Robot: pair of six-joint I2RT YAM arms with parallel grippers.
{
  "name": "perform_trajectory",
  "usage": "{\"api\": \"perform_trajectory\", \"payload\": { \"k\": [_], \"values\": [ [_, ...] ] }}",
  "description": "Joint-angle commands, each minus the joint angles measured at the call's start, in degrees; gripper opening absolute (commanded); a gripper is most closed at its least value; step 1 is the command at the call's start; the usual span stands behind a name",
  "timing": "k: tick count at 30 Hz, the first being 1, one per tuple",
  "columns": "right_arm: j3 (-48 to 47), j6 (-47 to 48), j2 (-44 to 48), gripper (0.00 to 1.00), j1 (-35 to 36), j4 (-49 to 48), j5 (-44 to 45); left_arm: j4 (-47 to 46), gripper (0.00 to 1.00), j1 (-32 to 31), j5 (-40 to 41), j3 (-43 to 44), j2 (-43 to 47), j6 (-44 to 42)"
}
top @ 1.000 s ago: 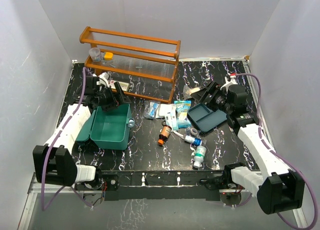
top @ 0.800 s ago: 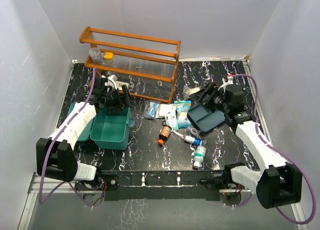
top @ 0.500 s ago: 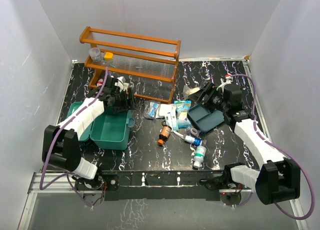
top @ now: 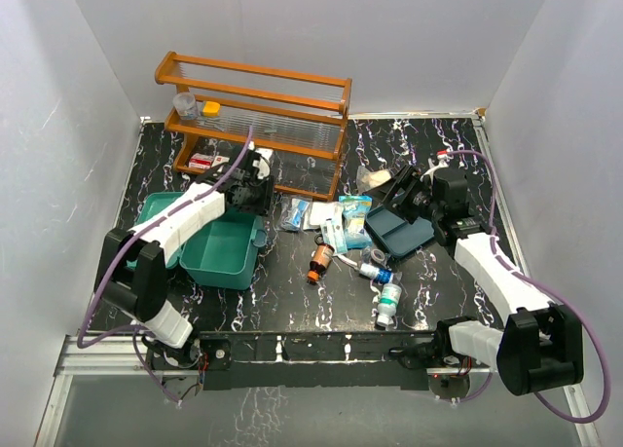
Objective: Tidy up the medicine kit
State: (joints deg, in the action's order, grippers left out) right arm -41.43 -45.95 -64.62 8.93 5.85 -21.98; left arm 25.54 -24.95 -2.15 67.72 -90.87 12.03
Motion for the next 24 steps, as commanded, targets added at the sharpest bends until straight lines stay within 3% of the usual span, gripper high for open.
{"api": "perform_trajectory", "payload": {
  "k": [1, 17, 24],
  "values": [
    [-0.58, 0.61, -1.06, 0.68, -0.25, -3.21, 0.23, 0.53, 0.37, -2.98, 0.74, 1.61, -0.28, -4.52],
    [0.76, 0.24, -0.68, 0.68, -0.24, -2.28, 0.95, -4.91, 0.30, -9.09, -4.16, -4.38, 3.89, -15.64],
    [-2.56, 4.98, -2.29, 0.66, -0.24, 7.02, 3.39, -6.78, 0.30, -11.42, -10.24, -6.59, 5.56, -17.14]
  ]
}}
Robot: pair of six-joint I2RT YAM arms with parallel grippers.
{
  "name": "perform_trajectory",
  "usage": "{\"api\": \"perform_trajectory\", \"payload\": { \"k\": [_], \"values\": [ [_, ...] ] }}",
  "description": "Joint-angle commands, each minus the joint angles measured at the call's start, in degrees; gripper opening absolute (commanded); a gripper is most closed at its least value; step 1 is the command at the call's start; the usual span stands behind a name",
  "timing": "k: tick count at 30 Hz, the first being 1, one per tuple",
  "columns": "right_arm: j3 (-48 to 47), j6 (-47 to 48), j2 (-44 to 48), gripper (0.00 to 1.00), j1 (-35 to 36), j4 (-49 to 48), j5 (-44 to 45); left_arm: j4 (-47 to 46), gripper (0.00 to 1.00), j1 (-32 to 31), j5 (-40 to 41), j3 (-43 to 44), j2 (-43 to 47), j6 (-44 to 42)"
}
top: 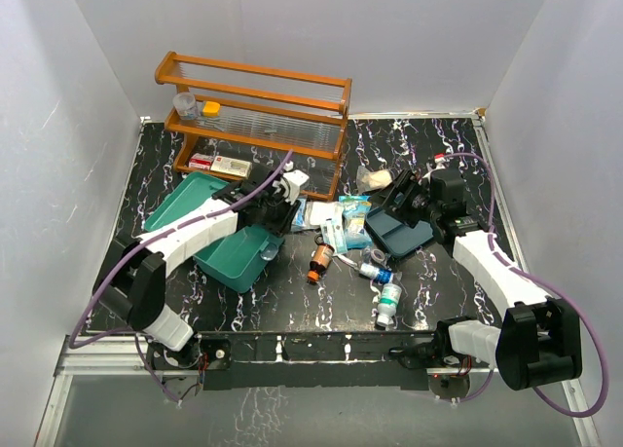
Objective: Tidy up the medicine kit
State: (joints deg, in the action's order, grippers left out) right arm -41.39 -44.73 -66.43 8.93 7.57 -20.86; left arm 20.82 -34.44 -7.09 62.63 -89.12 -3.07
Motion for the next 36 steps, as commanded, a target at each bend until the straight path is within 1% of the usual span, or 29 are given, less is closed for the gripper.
{"api": "perform_trajectory", "payload": {
  "k": [1, 3, 5, 11, 12, 14, 15, 16, 17, 18, 20, 23, 26, 29, 31, 33, 36],
  "values": [
    [-3.17, 4.29, -1.00, 0.66, -0.23, 6.81, 2.91, -2.66, 0.30, -2.26, -5.87, -2.22, 4.17, -1.76],
    [-3.74, 4.85, -1.61, 0.66, -0.26, 8.98, 4.09, -4.30, 0.31, -2.90, -6.70, -3.71, 4.82, -1.77],
    [-3.58, 5.08, -1.70, 0.66, -0.24, 9.89, 4.57, -5.16, 0.31, -3.89, -5.85, -4.42, 4.83, -2.57],
    [-3.45, 5.67, -1.36, 0.65, -0.16, 13.11, 5.53, -2.39, 0.31, -5.69, -3.03, -2.55, 3.88, -7.80],
    [-3.78, 6.22, -1.15, 0.64, -0.01, 14.50, 6.39, -1.92, 0.33, -5.85, -2.90, -2.40, 3.94, -8.22],
    [-4.72, 7.40, -0.42, 0.65, 0.91, 17.88, 9.68, -0.95, 0.41, -5.99, -2.00, -2.14, 4.36, -8.04],
    [-5.47, 7.91, 0.10, 0.65, 1.33, 19.89, 11.36, -0.42, 0.46, -5.99, -1.53, -2.02, 4.62, -7.81],
    [-6.49, 8.26, 0.50, 0.65, 1.81, 22.37, 13.49, 0.25, 0.55, -5.99, -0.86, -1.80, 5.07, -7.37],
    [-7.34, 8.34, 0.88, 0.66, 2.25, 24.94, 15.60, 0.96, 0.61, -5.95, -0.37, -1.49, 5.48, -6.86],
    [-8.00, 8.64, 1.28, 0.65, 2.65, 27.38, 17.06, 1.73, 0.65, -5.98, -0.15, -1.16, 5.91, -6.51],
    [-8.61, 8.90, 2.10, 0.65, 3.47, 29.95, 19.68, 3.01, 0.70, -5.99, 0.09, -0.29, 7.06, -5.67],
    [-8.66, 8.74, 2.89, 0.65, 4.86, 33.71, 21.71, 4.63, 0.74, -5.99, 0.54, 0.91, 10.09, -4.72],
    [-6.99, 7.60, 3.91, 0.65, 6.19, 36.21, 21.69, 4.97, 0.77, -5.99, 0.83, 1.64, 14.65, -3.33],
    [-4.45, 4.99, 4.80, 0.64, 7.07, 37.39, 17.25, 5.50, 0.79, -5.99, 0.27, 2.40, 18.98, -2.19],
    [-2.57, 2.30, 5.43, 0.63, 8.59, 37.30, 14.36, 5.97, 0.80, -5.99, 1.29, 3.78, 21.38, -1.79],
    [-1.10, -0.21, 6.26, 0.63, 11.32, 37.59, 15.10, 5.38, 0.80, -5.90, 3.23, 5.17, 23.47, -0.84],
    [0.20, -2.16, 6.40, 0.61, 15.48, 39.65, 18.28, 2.63, 0.85, -5.91, 7.06, 6.03, 26.13, 1.78]
  ]
}}
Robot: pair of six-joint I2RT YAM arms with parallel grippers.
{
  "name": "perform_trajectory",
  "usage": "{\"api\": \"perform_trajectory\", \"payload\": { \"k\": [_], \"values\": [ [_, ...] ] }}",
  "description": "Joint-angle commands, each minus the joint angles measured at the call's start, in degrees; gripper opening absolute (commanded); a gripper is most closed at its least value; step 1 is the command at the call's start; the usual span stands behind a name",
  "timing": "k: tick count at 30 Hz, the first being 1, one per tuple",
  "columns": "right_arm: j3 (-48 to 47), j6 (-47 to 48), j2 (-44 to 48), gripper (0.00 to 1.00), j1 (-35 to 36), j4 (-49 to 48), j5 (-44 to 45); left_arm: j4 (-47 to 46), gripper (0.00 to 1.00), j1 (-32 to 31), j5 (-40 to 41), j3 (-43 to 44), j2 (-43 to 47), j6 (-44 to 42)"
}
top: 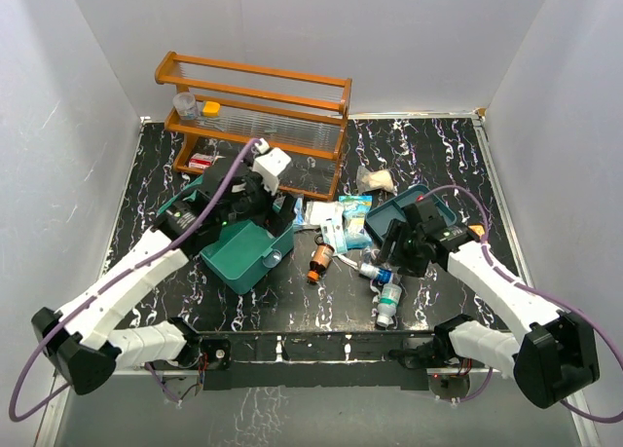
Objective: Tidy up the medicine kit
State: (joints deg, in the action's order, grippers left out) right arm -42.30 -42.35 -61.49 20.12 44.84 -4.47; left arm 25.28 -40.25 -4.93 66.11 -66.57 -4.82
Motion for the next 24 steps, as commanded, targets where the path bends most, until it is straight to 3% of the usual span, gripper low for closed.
{"api": "perform_trajectory", "payload": {
  "k": [1, 5, 11, 17, 24],
  "values": [
    [1.24, -4.78, 1.15, 0.61, 4.93, 3.72, 3.46, -2.44, 0.88, -0.09, 5.85, 2.74, 4.42, 4.16],
    [-1.45, -5.72, -0.49, 0.58, 6.92, 11.56, 11.04, -4.86, 0.94, -0.09, 6.45, 2.65, 6.34, 5.60],
    [-4.22, -7.58, 1.03, 0.57, 8.03, 14.74, 17.92, -8.55, 0.98, -0.05, 7.51, 0.12, 7.89, 8.02],
    [2.06, -4.94, 1.98, 0.60, 8.42, 8.01, 8.28, -12.83, 0.99, -0.05, 18.58, -3.63, 12.13, 5.88],
    [6.59, -3.58, 1.22, 0.61, 8.52, 2.97, 1.75, -13.59, 0.99, -0.09, 19.40, -3.55, 13.85, 7.74]
  ]
}}
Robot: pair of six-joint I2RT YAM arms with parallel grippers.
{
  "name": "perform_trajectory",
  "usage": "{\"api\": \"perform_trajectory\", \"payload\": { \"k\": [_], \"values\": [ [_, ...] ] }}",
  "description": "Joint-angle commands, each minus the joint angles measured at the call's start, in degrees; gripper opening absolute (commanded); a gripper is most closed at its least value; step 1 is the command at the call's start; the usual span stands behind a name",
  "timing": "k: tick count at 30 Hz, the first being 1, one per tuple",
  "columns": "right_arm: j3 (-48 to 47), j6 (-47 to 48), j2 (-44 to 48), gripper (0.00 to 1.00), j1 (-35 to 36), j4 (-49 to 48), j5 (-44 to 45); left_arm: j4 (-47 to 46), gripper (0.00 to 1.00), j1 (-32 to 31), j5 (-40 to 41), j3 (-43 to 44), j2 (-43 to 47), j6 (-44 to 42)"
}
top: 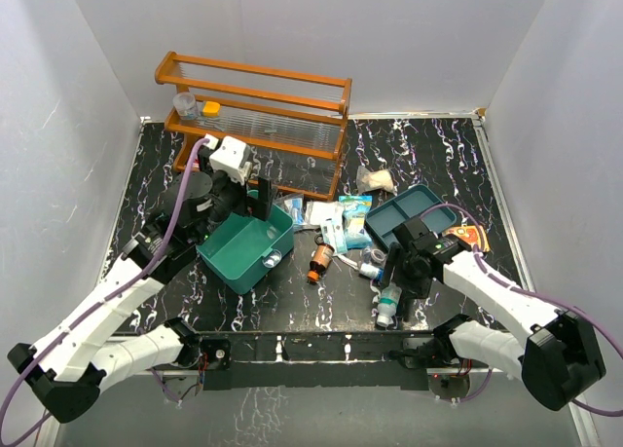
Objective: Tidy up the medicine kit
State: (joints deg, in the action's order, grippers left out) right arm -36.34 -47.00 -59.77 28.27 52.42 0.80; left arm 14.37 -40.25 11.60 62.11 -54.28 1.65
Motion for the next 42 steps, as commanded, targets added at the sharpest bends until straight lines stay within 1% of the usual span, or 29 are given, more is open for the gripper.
{"api": "perform_trajectory", "payload": {
  "k": [1, 5, 10, 14, 16, 18, 22, 25, 31, 36, 40, 42],
  "values": [
    [0.88, 1.18, -0.91, 0.60, 0.38, -4.72, -3.40, -2.61, 0.99, -0.09, 2.81, 0.47, 1.52, 1.63],
    [1.89, 1.48, -1.58, 0.59, 0.38, -6.50, -3.97, -2.26, 0.99, -0.09, -0.16, 0.38, 1.01, 2.75],
    [3.34, 1.74, -3.25, 0.51, 0.46, -8.34, -4.61, -2.01, 0.99, -0.05, -7.47, -0.42, 0.05, 3.39],
    [3.56, 1.93, -3.47, 0.45, 0.50, -8.92, -3.69, -2.15, 0.99, -0.06, -7.61, -1.00, -0.92, 5.91],
    [3.64, 1.92, -3.36, 0.38, 0.60, -8.98, -3.78, -2.20, 0.99, -0.07, -7.61, -1.14, -1.45, 7.14],
    [3.37, 2.06, -2.76, 0.36, 0.64, -8.96, -4.06, -2.32, 0.99, -0.05, -7.04, -1.54, -1.77, 9.71],
    [1.44, 2.14, -0.21, 0.36, 0.81, -9.23, -5.42, -3.66, 0.99, -0.09, -4.39, -6.79, 0.36, 19.59],
    [0.02, 2.14, 2.43, 0.36, 0.87, -11.92, -8.35, -6.61, 0.99, -0.05, -8.41, -11.01, 2.04, 24.78],
    [-3.44, 2.45, 3.89, 0.37, 0.99, -19.52, -15.01, -7.79, 0.98, -0.09, -16.32, -14.70, 2.15, 31.95],
    [-8.30, 2.68, 1.20, 0.38, 1.51, -29.23, -19.89, -8.80, 0.97, -0.06, -25.29, -16.00, 0.35, 33.52],
    [-12.42, 4.21, -3.08, 0.38, 1.82, -37.43, -25.78, -6.39, 0.93, -0.09, -31.23, -14.01, -3.63, 32.23],
    [-14.89, 5.18, -5.12, 0.38, 2.01, -40.55, -27.24, -6.40, 0.91, -0.06, -33.18, -13.23, -4.86, 32.18]
  ]
}}
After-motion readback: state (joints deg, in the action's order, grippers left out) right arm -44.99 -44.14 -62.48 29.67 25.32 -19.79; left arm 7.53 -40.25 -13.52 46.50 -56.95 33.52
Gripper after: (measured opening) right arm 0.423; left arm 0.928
